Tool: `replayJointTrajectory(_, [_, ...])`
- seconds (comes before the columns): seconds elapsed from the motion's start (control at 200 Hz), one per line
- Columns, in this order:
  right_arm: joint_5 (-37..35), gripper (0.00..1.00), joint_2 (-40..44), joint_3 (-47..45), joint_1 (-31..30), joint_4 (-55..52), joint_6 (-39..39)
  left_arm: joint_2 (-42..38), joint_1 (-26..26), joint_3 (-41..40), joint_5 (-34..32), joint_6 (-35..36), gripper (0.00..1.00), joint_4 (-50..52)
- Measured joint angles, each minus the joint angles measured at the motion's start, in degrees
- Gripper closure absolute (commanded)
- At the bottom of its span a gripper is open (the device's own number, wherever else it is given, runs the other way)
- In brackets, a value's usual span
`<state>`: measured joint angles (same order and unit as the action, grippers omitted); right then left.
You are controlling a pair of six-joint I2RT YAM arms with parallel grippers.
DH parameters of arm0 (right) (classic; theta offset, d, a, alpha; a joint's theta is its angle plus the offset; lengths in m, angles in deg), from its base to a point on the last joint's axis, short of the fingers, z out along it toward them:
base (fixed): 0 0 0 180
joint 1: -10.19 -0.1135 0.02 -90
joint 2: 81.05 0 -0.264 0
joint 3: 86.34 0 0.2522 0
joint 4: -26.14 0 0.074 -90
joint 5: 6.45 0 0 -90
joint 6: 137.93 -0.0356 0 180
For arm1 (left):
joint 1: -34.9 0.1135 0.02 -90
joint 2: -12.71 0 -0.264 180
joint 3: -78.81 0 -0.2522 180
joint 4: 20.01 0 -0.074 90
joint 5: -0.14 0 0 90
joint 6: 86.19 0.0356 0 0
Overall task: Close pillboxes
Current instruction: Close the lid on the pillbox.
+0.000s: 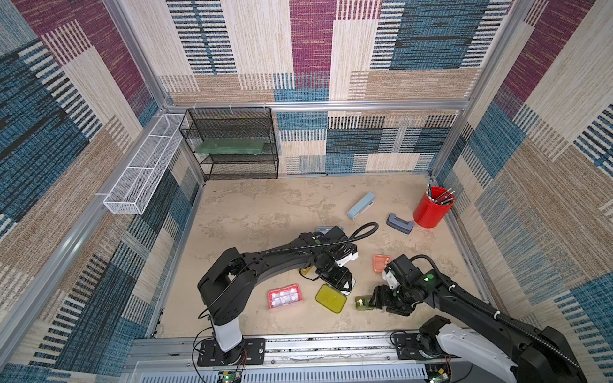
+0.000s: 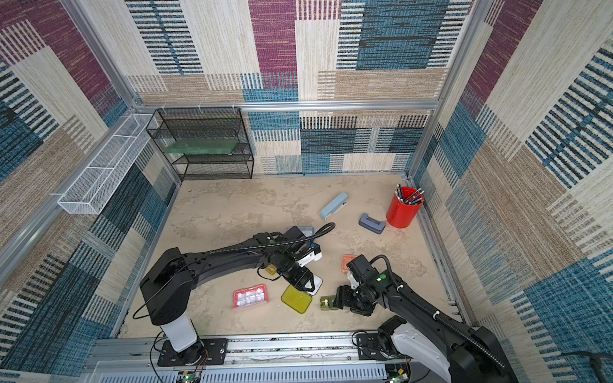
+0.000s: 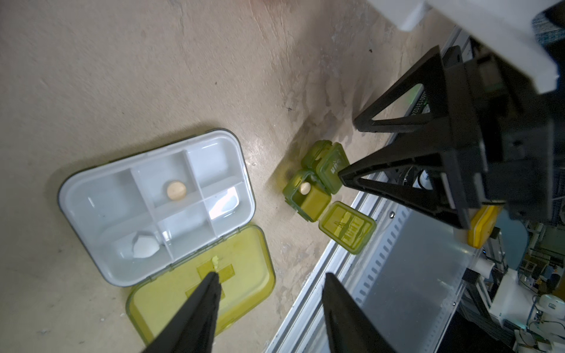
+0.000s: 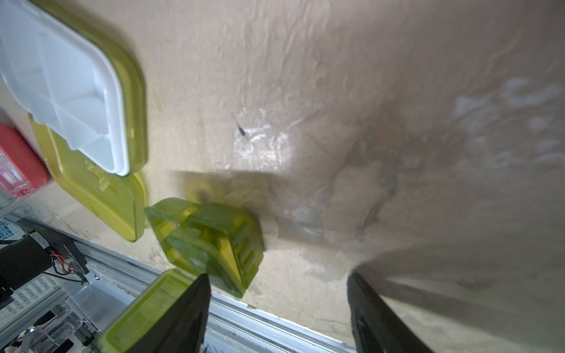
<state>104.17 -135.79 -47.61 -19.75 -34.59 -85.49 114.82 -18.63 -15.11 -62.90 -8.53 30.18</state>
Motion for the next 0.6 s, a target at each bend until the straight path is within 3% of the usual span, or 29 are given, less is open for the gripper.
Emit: replayJointTrajectory(0.601, [1.79,0.27,-0.07,-0.61,2.29,0.22,2.45,0.74,-0.92,1.11,-0.13,-1.27,0.43,-0.13])
